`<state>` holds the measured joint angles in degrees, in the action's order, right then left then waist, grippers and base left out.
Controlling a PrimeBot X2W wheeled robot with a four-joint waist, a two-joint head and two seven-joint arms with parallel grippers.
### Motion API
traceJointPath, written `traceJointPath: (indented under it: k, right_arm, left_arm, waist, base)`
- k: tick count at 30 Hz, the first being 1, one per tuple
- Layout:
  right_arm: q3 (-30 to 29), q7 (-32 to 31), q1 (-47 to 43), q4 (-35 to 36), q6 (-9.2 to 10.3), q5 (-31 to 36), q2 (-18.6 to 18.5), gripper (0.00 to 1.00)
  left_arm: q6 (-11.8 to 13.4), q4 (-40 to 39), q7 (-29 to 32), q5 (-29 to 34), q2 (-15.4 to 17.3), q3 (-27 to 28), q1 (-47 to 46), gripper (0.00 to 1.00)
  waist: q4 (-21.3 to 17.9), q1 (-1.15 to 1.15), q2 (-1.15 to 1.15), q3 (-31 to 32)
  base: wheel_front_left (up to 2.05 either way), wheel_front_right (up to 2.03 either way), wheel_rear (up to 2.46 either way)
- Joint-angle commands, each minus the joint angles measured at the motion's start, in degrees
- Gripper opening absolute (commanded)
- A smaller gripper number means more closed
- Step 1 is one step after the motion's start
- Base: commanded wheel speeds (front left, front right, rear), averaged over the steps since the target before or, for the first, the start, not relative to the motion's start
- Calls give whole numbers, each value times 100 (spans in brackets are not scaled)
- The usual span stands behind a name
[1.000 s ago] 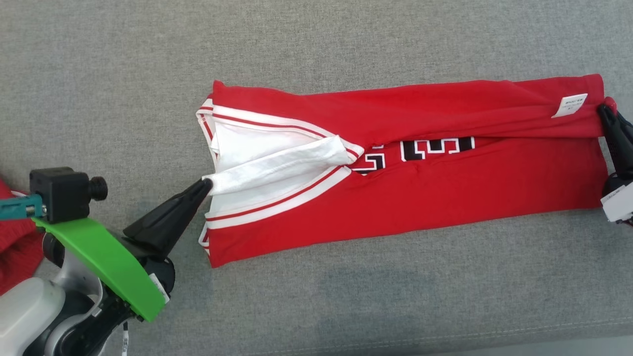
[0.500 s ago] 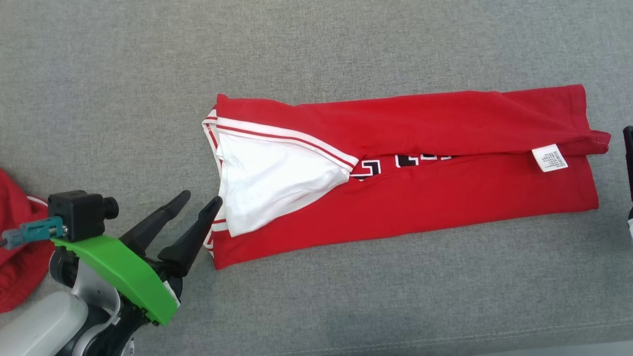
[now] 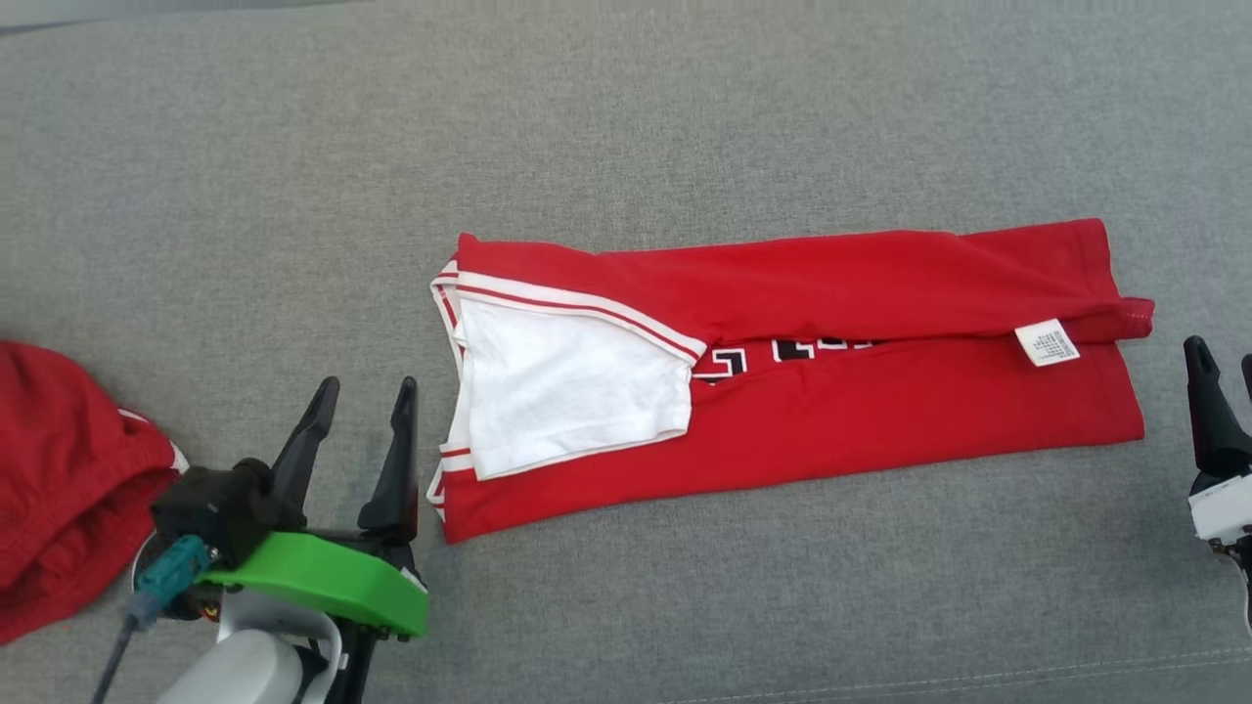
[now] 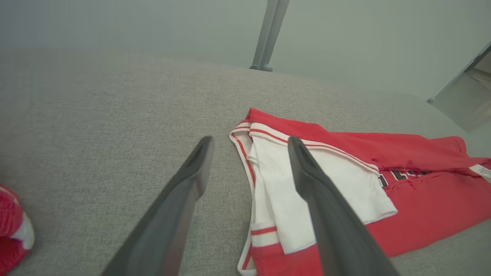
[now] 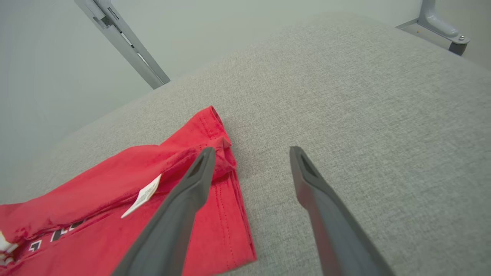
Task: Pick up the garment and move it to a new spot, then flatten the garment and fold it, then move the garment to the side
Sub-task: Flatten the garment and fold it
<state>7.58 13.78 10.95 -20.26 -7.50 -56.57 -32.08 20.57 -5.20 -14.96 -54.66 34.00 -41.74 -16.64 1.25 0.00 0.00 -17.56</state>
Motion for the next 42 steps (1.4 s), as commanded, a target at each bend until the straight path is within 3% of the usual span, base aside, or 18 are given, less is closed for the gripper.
traceJointPath:
  k: [1,5,12,24,25,28,31,33,34,35,42]
  right_arm:
    - [-63,45,-23,-131,3,37,75,100]
    - [-213,56,84,-531,2,142,242,100]
    - [-370,-37,351,-1236,2,177,517,100]
    - [-369,-459,834,-2420,2,147,694,100]
    - [-376,-483,848,-2526,2,168,704,95]
    - [-388,-500,814,-2760,2,199,764,64]
    - [-372,-540,715,-2849,2,199,844,58]
    - [-352,-546,667,-2833,2,180,874,27]
    - [-339,-549,659,-2816,2,164,881,5]
    - [-331,-524,661,-2794,2,164,878,0]
    - [-304,-276,788,-2657,6,268,696,0]
  left_arm:
    - [40,73,-25,390,-199,189,230,100]
    - [-106,255,-24,1143,-783,581,707,100]
    - [-498,509,-25,2219,-1464,955,1202,100]
    - [-1053,745,-26,3050,-2030,1290,1520,100]
    - [-1087,764,-26,3100,-2061,1333,1538,100]
    - [-1186,801,-26,3201,-2162,1456,1588,100]
    - [-1274,819,-26,3258,-2236,1585,1638,100]
    - [-1336,818,-26,3308,-2289,1662,1664,100]
    - [-1367,809,-26,3336,-2319,1700,1662,100]
    - [-1405,809,-26,3355,-2341,1729,1669,100]
    - [-1602,869,-26,3569,-2467,1887,1676,100]
  waist:
    - [148,0,0,276]
    - [304,0,0,485]
    - [653,0,0,737]
    - [1081,0,0,759]
    - [1102,0,0,759]
    - [1141,0,0,758]
    - [1145,0,0,752]
    - [1122,0,0,744]
    - [1107,0,0,741]
    - [1091,0,0,740]
    - [998,0,0,691]
  base:
    - [0,0,0]
    - [0,0,0]
    - [0,0,0]
    - [0,0,0]
    - [0,0,0]
    - [0,0,0]
    - [0,0,0]
    - [0,0,0]
    - [0,0,0]
    - [0,0,0]
    - [0,0,0]
